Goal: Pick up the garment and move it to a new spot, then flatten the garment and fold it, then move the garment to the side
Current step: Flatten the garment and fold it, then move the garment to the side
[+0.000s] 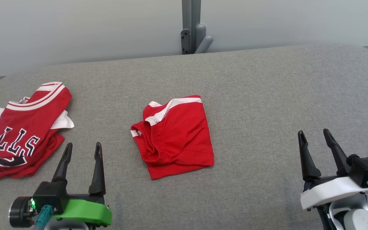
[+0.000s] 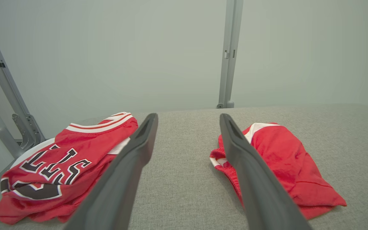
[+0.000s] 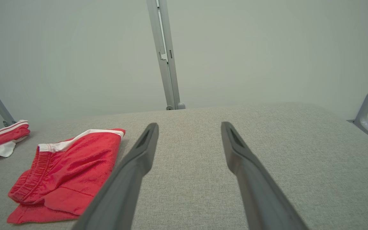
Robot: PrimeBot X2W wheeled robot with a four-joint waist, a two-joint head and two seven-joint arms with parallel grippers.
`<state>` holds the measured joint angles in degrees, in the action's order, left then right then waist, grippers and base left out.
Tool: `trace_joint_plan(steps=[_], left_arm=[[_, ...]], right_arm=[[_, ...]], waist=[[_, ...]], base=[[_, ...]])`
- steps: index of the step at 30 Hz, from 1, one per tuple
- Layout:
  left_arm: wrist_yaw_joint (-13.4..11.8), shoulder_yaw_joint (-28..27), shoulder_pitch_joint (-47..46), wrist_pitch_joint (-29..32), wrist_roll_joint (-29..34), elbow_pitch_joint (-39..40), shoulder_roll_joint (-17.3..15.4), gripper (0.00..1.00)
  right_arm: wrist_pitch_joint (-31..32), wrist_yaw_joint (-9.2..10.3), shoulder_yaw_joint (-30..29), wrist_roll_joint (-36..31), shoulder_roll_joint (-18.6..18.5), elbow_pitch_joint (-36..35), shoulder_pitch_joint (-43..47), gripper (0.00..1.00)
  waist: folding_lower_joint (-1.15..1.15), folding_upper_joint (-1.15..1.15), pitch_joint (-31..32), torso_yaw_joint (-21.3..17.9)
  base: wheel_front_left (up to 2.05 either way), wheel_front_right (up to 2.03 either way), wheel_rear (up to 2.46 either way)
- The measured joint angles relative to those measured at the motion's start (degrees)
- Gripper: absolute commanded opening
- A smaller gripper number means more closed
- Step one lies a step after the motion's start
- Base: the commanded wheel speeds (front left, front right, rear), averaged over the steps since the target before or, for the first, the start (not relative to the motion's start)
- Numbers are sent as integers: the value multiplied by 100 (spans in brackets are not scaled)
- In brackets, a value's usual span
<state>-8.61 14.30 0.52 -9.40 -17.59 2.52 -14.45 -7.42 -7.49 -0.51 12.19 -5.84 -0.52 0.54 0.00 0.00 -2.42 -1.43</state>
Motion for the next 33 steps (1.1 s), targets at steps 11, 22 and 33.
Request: trace_joint_plan(steps=[11,22,33], left_arm=[[-23,36,-135,-3,-10,56,-11,100],[126,254,-1014,-271,38,-9,227,100],[235,313,-1349,-499,53,-210,476,100]], right_arm=[[4,0,41,26,-109,159,-154,100],[-1,0,597,312,-465,1260,-1053,100],[-176,-1,1452,837,-642,2826,-1944,100]], waist=[[0,0,-64,150],[0,0,-483,790],[0,0,-950,1638]], base=[[0,0,0],[0,0,0],[0,0,0]])
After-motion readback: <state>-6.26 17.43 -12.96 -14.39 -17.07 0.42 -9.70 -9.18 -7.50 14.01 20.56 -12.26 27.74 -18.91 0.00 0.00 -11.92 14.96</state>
